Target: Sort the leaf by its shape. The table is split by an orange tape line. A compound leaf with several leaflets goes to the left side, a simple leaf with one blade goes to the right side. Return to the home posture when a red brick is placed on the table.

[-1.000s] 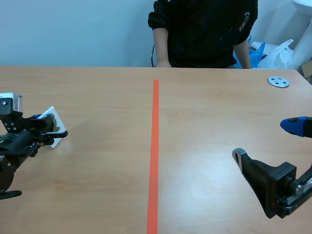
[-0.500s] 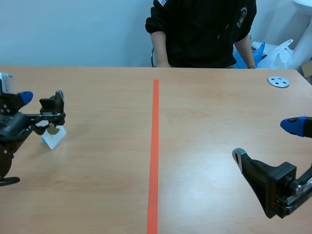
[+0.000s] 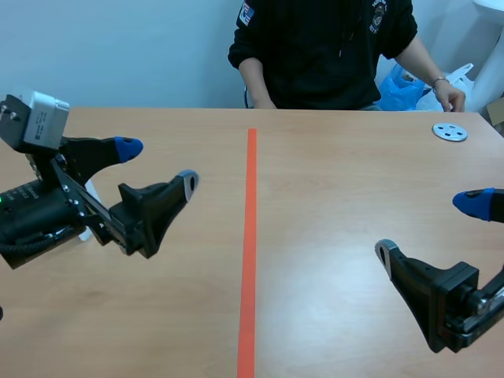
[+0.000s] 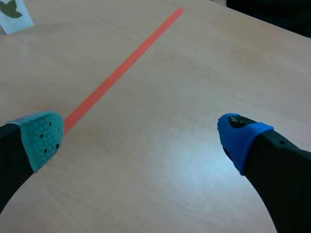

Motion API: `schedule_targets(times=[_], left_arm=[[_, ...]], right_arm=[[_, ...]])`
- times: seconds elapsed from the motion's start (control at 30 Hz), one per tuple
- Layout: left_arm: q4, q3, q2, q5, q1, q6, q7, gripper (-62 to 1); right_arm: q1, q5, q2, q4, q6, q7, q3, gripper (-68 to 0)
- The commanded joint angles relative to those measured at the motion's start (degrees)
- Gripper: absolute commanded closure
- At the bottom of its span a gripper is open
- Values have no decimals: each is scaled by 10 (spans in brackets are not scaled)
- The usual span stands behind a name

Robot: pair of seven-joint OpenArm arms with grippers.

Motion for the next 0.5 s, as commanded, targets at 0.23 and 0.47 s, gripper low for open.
schedule_targets(times=[0.23, 0.47], left_arm=[[141, -3, 0, 16, 107, 4, 98, -623], [205, -4, 6, 26, 186, 40, 107, -623]], right_arm=[[8, 6, 3, 0, -2, 9, 7, -679], [8, 14, 3, 0, 4, 10, 7, -679]])
